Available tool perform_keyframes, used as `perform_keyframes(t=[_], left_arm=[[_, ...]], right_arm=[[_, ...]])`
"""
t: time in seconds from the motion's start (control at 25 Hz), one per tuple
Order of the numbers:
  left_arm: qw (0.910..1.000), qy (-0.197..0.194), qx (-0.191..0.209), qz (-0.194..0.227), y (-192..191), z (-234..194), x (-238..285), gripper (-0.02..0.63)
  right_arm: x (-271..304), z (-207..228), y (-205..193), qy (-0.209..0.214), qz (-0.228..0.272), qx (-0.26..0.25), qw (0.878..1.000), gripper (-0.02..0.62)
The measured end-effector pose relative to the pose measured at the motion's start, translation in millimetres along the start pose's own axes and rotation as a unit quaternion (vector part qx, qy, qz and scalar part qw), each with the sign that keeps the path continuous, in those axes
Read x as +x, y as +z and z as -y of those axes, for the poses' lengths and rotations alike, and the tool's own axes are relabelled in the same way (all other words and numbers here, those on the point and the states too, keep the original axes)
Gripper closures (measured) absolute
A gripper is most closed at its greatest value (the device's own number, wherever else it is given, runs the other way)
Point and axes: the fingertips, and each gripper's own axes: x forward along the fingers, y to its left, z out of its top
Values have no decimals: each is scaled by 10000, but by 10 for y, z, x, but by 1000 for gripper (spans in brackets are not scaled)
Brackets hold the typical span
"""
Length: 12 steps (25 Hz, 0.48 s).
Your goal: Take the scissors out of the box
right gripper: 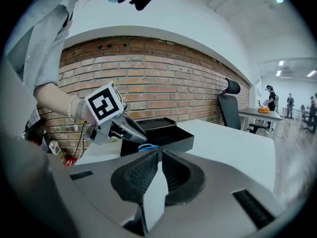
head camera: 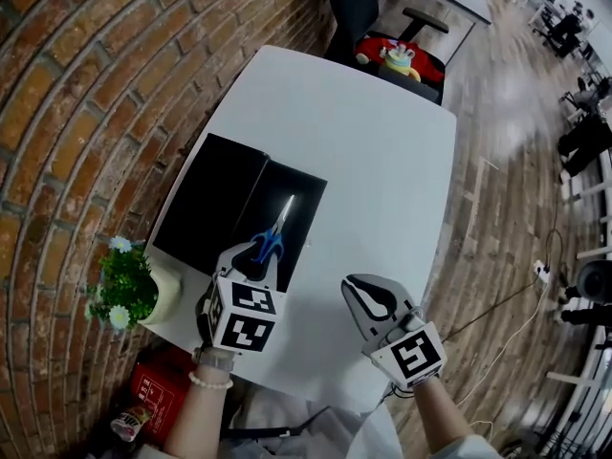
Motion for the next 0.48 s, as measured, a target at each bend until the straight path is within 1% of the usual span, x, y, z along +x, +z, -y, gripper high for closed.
perform_keyframes(t=[0.24,0.48], left_arm=[[9990,70,155,-415,-47,23,49,522],[9977,66,44,-674,-10,66,106,509]], right_arm=[[-184,-49,53,-174,120,242,9995,540],[-311,-63,27,-270,151,424,9986,541]])
